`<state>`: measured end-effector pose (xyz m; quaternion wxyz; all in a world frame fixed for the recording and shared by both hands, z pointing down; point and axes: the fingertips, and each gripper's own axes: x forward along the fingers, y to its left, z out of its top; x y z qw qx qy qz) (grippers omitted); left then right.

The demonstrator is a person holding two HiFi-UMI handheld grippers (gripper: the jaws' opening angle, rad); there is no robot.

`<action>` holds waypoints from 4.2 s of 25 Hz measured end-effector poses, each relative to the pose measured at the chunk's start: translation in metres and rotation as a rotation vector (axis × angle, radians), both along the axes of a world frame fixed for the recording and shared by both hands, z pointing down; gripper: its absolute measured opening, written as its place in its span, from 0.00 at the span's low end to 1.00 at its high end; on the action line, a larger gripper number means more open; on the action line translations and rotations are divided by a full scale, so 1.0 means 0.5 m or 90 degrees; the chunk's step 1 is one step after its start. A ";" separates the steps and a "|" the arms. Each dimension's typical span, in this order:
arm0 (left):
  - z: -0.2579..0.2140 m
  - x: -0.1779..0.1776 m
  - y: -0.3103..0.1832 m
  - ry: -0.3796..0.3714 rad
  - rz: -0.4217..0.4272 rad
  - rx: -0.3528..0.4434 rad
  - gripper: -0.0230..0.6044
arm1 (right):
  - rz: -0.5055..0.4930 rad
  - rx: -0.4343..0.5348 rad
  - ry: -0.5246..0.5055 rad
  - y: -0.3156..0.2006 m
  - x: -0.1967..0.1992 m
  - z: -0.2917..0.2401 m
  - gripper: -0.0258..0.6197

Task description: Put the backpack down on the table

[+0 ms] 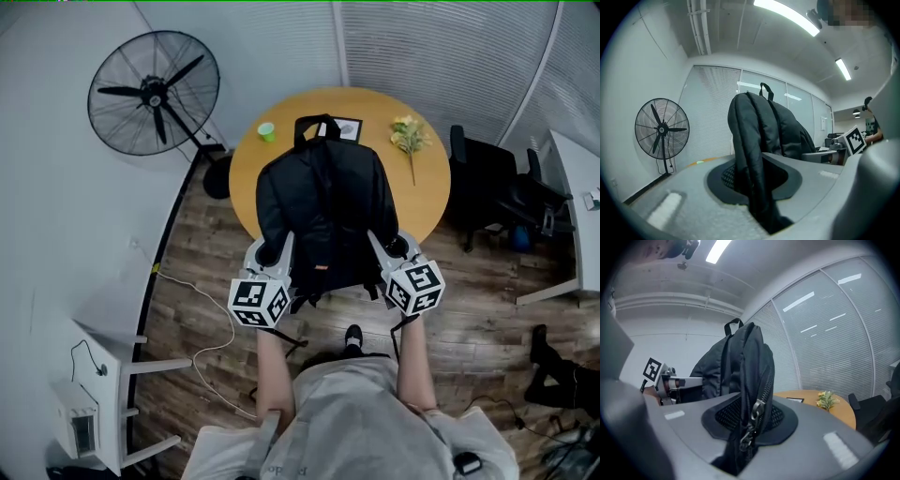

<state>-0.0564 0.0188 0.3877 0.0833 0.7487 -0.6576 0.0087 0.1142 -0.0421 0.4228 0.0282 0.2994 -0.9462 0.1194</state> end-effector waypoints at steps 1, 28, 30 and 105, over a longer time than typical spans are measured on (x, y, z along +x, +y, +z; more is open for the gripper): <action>-0.004 0.002 0.000 -0.001 0.000 0.004 0.15 | 0.000 0.003 -0.003 -0.004 0.001 -0.003 0.15; 0.013 -0.072 -0.215 0.007 0.055 0.015 0.15 | 0.049 0.007 0.005 -0.186 -0.058 0.006 0.16; 0.011 -0.085 -0.245 0.008 0.064 0.017 0.15 | 0.059 0.009 0.006 -0.211 -0.070 0.004 0.15; 0.538 -0.275 -0.534 0.213 0.183 -0.285 0.15 | 0.210 -0.280 0.159 -0.422 -0.245 0.468 0.16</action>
